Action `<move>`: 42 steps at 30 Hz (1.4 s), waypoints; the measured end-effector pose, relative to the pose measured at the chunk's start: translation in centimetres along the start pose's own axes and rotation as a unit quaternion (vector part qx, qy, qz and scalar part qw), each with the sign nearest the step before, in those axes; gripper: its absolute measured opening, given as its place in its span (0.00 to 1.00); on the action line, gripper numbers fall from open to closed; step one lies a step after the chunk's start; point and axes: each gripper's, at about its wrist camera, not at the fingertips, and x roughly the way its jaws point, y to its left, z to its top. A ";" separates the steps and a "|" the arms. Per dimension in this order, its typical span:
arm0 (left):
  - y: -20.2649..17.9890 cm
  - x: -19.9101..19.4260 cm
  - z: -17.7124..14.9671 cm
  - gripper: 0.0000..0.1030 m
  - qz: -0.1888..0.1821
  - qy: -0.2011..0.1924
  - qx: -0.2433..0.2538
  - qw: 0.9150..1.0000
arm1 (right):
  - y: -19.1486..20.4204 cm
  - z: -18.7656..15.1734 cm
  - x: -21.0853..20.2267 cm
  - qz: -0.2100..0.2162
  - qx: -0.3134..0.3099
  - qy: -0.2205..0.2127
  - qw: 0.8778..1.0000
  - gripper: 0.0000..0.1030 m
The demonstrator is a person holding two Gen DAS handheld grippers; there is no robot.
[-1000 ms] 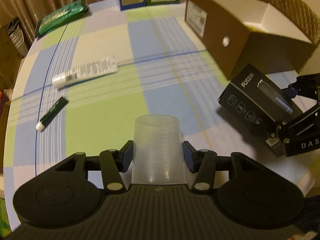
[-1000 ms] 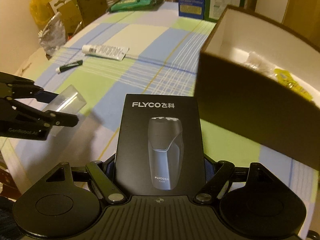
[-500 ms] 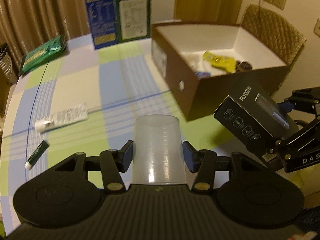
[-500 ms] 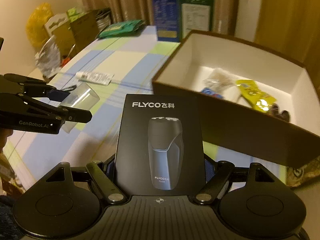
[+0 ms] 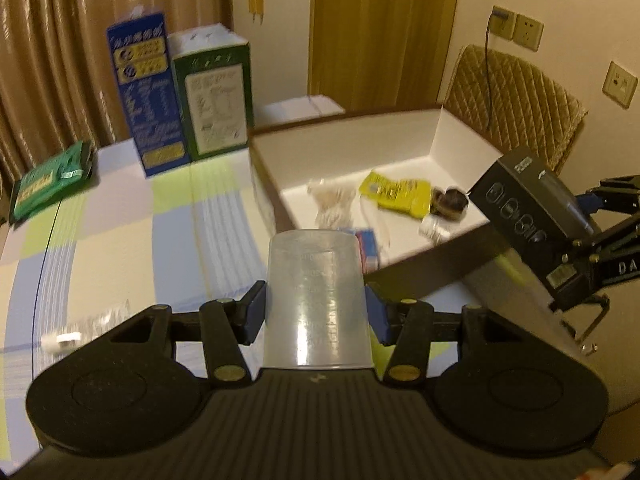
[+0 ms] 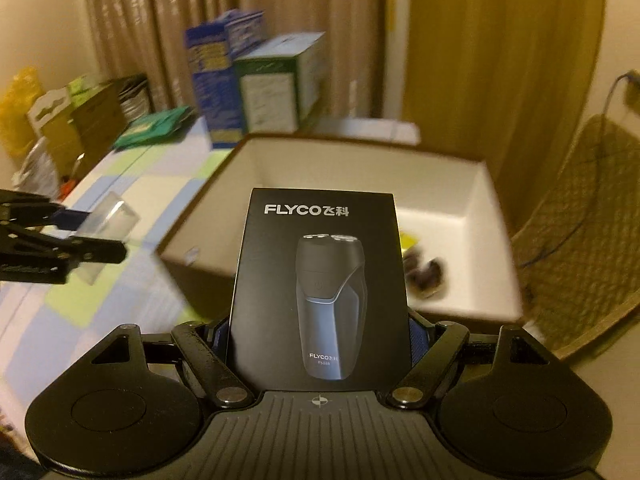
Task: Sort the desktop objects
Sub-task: 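Carry the FLYCO box and clear cup with both tools into the cardboard box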
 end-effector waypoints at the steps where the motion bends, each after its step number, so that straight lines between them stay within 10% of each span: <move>1: -0.3 0.3 0.6 0.46 -0.002 -0.005 0.002 1.000 | -0.7 0.5 0.2 -0.005 0.004 -0.004 1.000 0.74; 19: -4.7 10.6 10.5 0.46 0.006 0.003 0.017 1.000 | -7.6 6.4 9.1 -0.050 0.001 0.026 0.998 0.74; 42: -4.6 22.6 12.8 0.46 0.024 0.091 -0.006 0.996 | -9.8 7.8 17.3 -0.065 -0.035 0.093 0.993 0.74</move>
